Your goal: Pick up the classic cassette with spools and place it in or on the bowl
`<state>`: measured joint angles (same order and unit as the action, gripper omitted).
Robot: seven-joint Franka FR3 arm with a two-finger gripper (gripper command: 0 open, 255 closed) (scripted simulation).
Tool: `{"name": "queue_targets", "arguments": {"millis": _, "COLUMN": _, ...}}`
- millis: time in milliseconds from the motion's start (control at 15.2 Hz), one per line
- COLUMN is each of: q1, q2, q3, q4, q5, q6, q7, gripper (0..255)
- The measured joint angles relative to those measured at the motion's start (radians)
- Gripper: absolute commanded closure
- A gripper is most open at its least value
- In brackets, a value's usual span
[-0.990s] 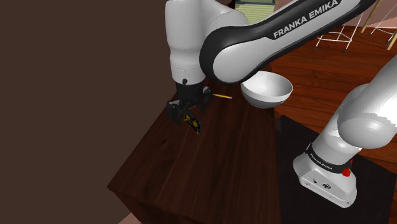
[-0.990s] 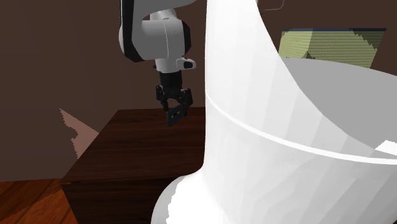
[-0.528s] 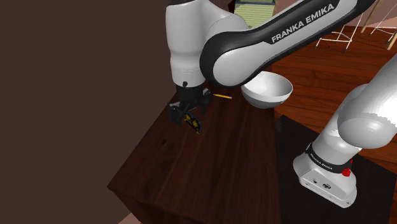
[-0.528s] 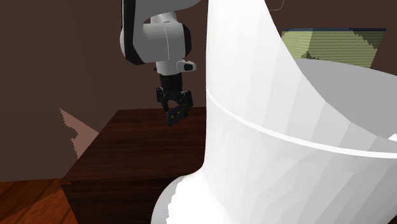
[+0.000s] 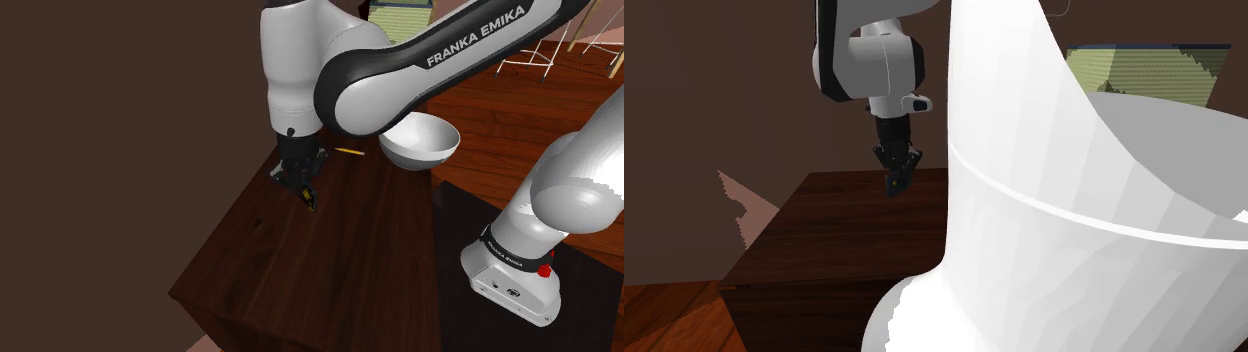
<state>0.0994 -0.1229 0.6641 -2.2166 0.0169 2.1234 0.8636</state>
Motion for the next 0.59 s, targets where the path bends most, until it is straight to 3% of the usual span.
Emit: {"name": "queue_targets", "arguments": {"millis": 594, "q1": 0.002, "q2": -0.030, "q3": -0.008, "q4": 0.042, "q5": 0.020, "q6": -0.067, "q7": -0.016, "gripper": 255}}
